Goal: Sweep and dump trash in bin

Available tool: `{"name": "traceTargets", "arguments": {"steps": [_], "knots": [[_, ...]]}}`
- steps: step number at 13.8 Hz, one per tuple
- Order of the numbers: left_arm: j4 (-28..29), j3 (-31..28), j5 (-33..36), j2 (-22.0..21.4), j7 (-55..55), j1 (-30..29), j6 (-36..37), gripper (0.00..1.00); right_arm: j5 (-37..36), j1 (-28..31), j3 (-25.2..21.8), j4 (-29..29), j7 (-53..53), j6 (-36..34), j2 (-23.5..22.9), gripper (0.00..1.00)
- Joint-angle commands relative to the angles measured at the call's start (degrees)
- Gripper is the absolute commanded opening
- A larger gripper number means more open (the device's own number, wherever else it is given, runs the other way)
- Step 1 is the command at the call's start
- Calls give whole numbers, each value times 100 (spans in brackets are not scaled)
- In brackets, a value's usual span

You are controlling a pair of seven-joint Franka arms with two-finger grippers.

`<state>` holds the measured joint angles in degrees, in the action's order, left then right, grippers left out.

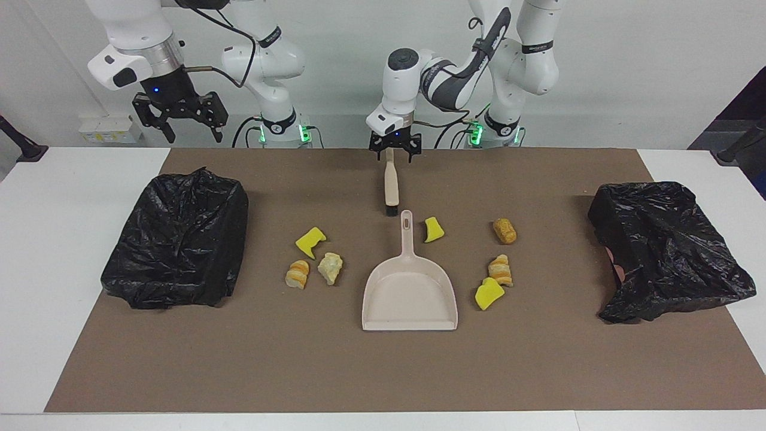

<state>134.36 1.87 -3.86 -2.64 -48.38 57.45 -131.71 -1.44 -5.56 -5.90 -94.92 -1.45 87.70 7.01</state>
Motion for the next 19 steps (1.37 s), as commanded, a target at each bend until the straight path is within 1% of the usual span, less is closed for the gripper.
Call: {"name": "traceTargets", "arguments": {"steps": [1,2,4,5,6,8,12,14,16,18,19], "knots": [[73,-125,-44,114,-128,301,-127,100,-14,55,37,-281,-198,71,81,100],[73,-125,-79,123,-102,301,-101,85,-14,55,37,-281,-224,71,72,100],[55,-125,-88,115,-93,301,13,73,-5,46,37,-281,-268,71,81,100],[55,-125,-193,106,-102,310,118,36,-5,29,37,-281,-268,71,81,100],[46,-125,-342,80,-32,319,311,0,-5,29,37,-281,-268,80,81,100],[-15,-134,-352,10,-49,310,610,0,3,29,37,-281,-277,71,81,100],[-269,-195,-352,-482,205,144,1864,0,-5,11,45,-281,-234,80,72,100],[-436,-204,-352,-737,660,-259,2699,0,3,2,107,-246,-146,71,37,100],[-446,-204,-343,-1053,978,-654,3368,0,21,-146,247,-176,326,106,-68,100],[-446,-204,-247,-1326,1005,-1234,3573,0,82,-340,379,-79,846,272,-304,100],[-446,-204,-116,-1379,1023,-1524,3573,0,248,-436,397,-79,1030,456,-462,100]]}}
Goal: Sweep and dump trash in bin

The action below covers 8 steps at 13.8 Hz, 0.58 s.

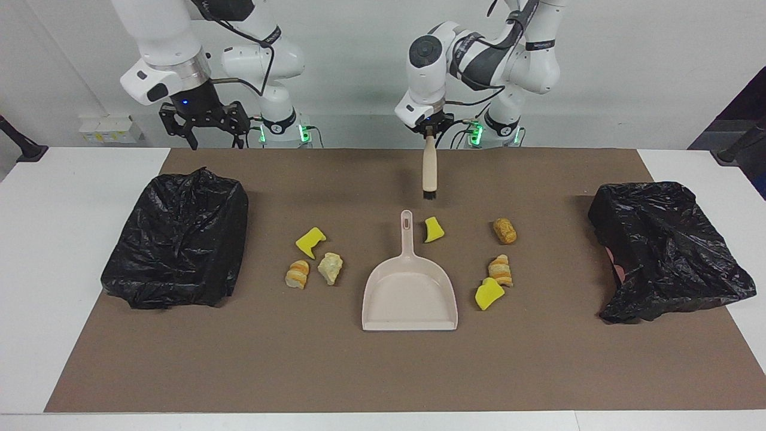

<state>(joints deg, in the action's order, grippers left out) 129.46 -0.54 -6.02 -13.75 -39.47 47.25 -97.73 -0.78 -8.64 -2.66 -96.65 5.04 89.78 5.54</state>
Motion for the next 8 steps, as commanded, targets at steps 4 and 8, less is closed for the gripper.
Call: {"name": "traceTargets", "arguments": {"steps": [4,8], "knots": [[44,46,584,-207,553,-1445,149,0,351,-1252,73,94,1776,1136,-1167,100],[44,46,962,-67,738,-2464,-332,0,596,-2000,82,164,2817,2182,-1985,100]]}}
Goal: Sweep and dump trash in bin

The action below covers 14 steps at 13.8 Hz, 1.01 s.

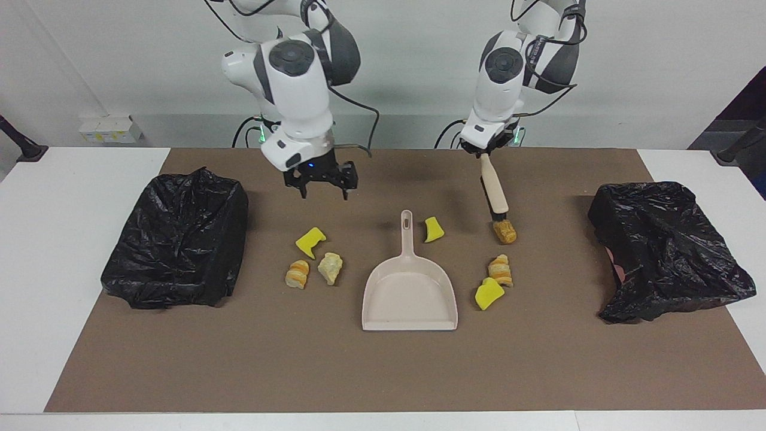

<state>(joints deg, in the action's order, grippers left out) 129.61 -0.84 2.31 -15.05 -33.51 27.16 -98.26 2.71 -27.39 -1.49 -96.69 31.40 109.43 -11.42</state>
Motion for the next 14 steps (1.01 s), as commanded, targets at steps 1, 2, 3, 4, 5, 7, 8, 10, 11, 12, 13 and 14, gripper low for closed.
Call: {"name": "traceTargets", "arguments": {"steps": [1,2,3,4,5,7,8,10,11,12,13,14], "knots": [[56,75,129,90,343,-761,-491,0,378,-361,-35,168,269,384,-491,100],[73,75,129,107,519,-991,-658,0,371,-598,-35,176,400,560,-684,100],[74,75,129,168,695,-1237,-790,0,362,-775,-35,168,497,727,-860,100],[74,75,129,204,905,-1431,-913,0,353,-872,-35,168,542,877,-1027,100],[74,75,129,222,1073,-1589,-1019,0,371,-943,-35,176,551,1139,-1194,100],[82,75,129,257,1493,-2063,-1169,0,275,-970,-35,150,508,1475,-1292,100],[108,75,129,266,1731,-2300,-1222,0,257,-996,-35,141,472,1476,-1293,100],[109,75,129,274,1909,-2452,-1301,0,195,-970,-35,106,289,1502,-1293,98],[109,75,120,283,1918,-2496,-1353,0,195,-961,-35,80,166,1502,-1293,95],[135,75,120,292,1918,-2531,-1371,0,186,-987,-35,36,138,1502,-1293,93],[144,75,120,301,1909,-2522,-1415,0,186,-1014,-35,36,138,1502,-1293,87],[153,75,120,301,1909,-2531,-1433,0,178,-1057,-35,36,164,1502,-1310,81]]}}
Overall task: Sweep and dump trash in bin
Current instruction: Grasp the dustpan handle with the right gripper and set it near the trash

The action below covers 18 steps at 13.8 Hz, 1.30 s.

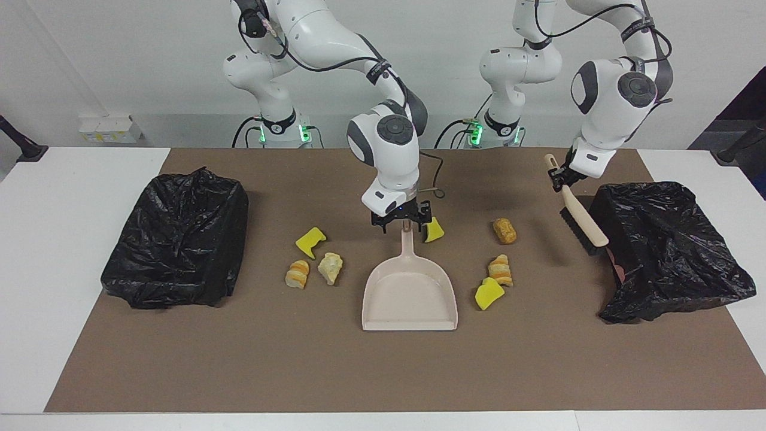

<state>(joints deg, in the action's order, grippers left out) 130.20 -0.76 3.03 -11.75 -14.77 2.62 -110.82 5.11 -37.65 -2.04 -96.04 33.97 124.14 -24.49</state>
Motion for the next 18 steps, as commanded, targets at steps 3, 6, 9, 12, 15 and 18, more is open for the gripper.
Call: {"name": "traceTargets", "arguments": {"steps": [3,6,9,12,15,18], "knots": [[102,67,49,50,27,-77,-186,0,-80,-49,10,-2,-110,128,-47,50],[102,67,49,59,18,-86,-203,0,-212,-58,1,-20,-40,163,-47,0],[102,67,40,59,9,-86,-221,0,-685,64,-42,15,-468,32,101,0],[102,67,40,59,18,-86,-212,0,-616,669,-34,-28,-2346,-643,759,0],[111,67,40,68,18,-77,-212,0,-607,1004,-34,-46,-4077,-1950,1392,0],[111,67,40,68,18,-69,-203,0,-590,1250,-25,-570,-6289,-2641,1841,0]]}}
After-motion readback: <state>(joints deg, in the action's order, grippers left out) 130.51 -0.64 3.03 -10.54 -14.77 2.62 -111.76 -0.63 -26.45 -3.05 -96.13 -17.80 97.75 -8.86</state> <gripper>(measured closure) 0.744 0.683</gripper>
